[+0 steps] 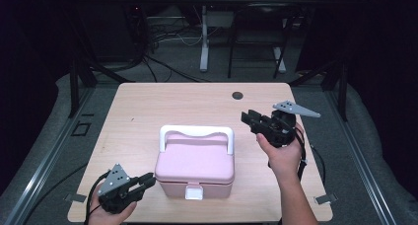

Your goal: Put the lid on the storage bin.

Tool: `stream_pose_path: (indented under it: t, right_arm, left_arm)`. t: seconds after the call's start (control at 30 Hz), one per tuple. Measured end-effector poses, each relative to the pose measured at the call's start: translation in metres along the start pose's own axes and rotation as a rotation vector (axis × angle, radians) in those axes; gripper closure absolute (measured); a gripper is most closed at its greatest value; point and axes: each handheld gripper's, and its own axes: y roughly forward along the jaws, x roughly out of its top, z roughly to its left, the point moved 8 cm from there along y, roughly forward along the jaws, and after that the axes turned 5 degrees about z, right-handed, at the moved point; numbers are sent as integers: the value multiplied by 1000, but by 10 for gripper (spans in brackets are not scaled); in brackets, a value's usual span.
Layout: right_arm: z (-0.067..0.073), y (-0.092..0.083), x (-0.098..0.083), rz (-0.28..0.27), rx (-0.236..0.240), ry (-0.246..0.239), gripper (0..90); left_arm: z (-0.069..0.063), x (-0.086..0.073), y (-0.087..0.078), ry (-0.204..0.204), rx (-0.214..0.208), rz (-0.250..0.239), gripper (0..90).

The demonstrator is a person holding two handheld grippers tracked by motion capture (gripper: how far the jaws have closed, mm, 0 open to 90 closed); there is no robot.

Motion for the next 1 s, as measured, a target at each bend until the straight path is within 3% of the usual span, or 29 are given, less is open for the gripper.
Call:
stream_pose_path:
  t: [0.17,0.3,0.6,0.8,1.0]
  right_arm:
    - [0,1,0,0,0,0,678]
    - [-1,0,0,-2,0,3,678]
    - [-2,0,-1,-3,-1,5,676]
    - [-4,-1,-1,-6,-4,9,664]
    - [-7,0,-2,-2,-3,14,647]
  left_arm:
    - [-1,-5,0,3,5,17,777]
    - [-2,-4,-2,-12,-7,-5,775]
    - [4,-5,-3,-17,10,-5,771]
    - [15,-5,-3,-43,39,-19,726]
    - [32,-7,-2,-99,66,-27,663]
